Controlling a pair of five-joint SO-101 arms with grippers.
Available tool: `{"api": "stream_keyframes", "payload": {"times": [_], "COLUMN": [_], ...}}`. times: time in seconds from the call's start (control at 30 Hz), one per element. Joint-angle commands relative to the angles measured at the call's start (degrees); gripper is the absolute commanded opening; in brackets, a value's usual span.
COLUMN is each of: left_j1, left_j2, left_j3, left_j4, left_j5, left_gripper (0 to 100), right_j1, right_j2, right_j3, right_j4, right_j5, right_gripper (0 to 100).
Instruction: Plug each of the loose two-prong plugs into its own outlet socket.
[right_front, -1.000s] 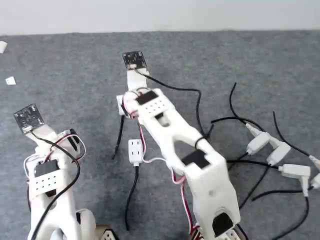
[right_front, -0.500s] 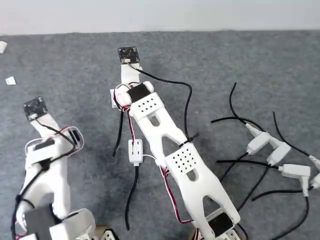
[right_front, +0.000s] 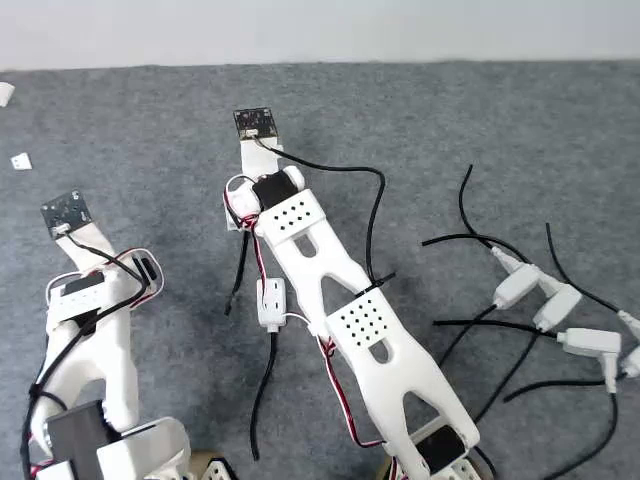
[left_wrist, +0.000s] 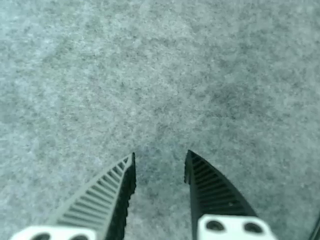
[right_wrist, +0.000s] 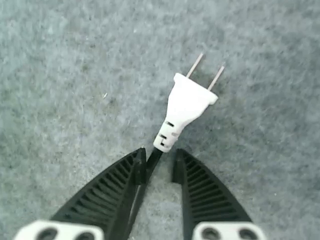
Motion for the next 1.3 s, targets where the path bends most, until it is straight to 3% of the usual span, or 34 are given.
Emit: {"api": "stream_keyframes", "payload": {"times": [0.0, 0.3, 0.6, 0.77, 0.97, 1.27], "left_j1": [-0.2, -0.2, -0.2, -0.2, -0.2, -0.2], "left_j2": [0.0, 0.1, 0.4, 0.4, 0.4, 0.4], "left_j3": [-2.5, -2.5, -2.6, -2.5, -2.5, -2.5], "left_j4": [0.4, 0.2, -0.9, -0.9, -0.9, -0.8], "left_j5": [-0.4, -0.4, -0.4, -0.4, -0.4, -0.4], "left_gripper": [15, 15, 15, 15, 15, 15], "right_j1": [-0.1, -0.3, -3.3, -3.5, -3.8, -4.4], "right_j2": [-1.0, -1.5, -14.2, -9.0, -4.1, -2.9], "right_j3": [-3.4, -8.4, -7.5, -2.8, -4.9, -1.0], "right_j4": [0.4, 9.6, 20.0, 18.3, 18.4, 18.9], "right_j5": [1.7, 3.7, 9.1, 6.6, 6.5, 6.5], "right_gripper": [0.7, 0.8, 0.8, 1.2, 12.8, 12.5]}}
